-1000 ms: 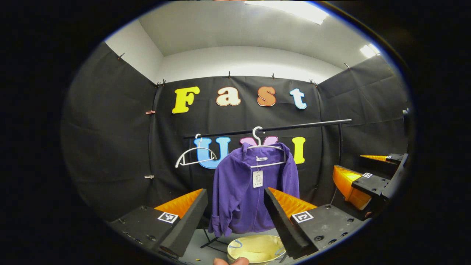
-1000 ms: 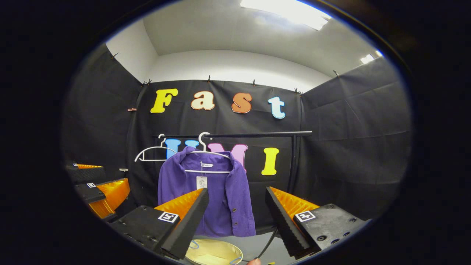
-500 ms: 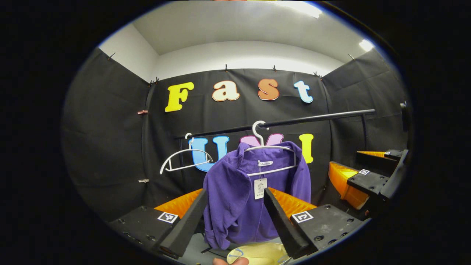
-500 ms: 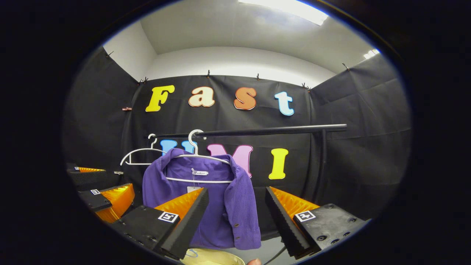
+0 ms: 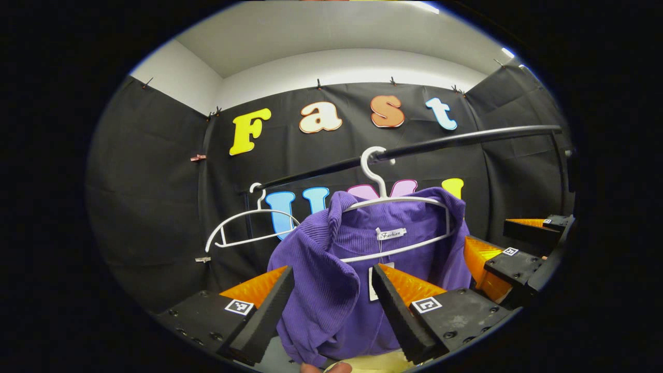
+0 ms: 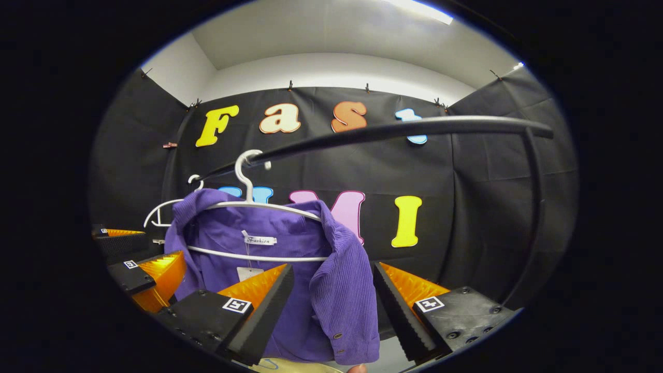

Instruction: Grasp the clothes on the hanger with both hands and then place them into the laundry hamper below.

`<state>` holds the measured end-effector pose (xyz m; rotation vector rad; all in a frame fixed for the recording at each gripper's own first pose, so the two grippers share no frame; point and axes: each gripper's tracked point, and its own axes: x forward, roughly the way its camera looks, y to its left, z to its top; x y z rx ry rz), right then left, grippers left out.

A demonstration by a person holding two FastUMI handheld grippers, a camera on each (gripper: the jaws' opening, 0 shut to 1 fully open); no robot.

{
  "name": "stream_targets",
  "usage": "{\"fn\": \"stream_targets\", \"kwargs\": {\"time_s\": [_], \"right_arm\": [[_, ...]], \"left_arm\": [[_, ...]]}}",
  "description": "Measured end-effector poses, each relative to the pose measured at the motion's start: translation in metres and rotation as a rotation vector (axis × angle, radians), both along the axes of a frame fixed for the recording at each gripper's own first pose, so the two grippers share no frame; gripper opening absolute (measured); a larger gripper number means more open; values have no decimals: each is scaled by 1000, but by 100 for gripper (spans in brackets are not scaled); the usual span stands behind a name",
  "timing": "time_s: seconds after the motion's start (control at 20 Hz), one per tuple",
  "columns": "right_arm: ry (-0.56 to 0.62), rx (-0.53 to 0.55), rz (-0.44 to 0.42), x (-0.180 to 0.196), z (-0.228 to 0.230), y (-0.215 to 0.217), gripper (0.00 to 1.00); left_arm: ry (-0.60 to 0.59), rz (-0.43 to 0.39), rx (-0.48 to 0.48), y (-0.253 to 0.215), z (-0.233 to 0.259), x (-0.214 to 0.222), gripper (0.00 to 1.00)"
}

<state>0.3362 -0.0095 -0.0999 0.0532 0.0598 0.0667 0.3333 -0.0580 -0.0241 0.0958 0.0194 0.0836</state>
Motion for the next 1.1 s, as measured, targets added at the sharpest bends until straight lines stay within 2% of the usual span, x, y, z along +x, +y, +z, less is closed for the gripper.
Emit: {"fn": "stream_targets", "kwargs": {"time_s": [0.15, 0.4, 0.45, 0.55, 0.65, 0.7, 0.75, 0.8, 0.9, 1.0, 1.1], "right_arm": [[17, 4, 19, 26, -16, 5, 96], [38, 3, 77, 55, -38, 21, 99], [37, -3, 85, 61, -46, 23, 95], [38, -9, 100, 70, -53, 23, 64], [40, 9, 118, 71, -55, 25, 41], [44, 1, 91, 77, -56, 18, 35], [53, 11, 76, 73, -61, 12, 21], [57, 40, 86, 82, -62, 12, 7], [56, 81, 107, 83, -62, 13, 9], [55, 83, 116, 84, -62, 13, 9], [19, 63, 116, 82, -52, 12, 9]], "left_arm": [[19, 23, 11, 3, -13, 25, 95], [43, 68, 13, 12, -29, 51, 96], [44, 79, 20, 15, -31, 54, 92], [45, 80, 30, 15, -35, 59, 74], [56, 107, 34, 22, -37, 58, 57], [68, 120, 21, 27, -42, 63, 40], [83, 111, 9, 25, -45, 65, 23], [99, 101, 6, 26, -49, 68, 17], [119, 61, 11, 23, -56, 72, 13], [129, -9, 4, 15, -58, 74, 10], [131, -39, -7, 18, -59, 74, 6]]}}
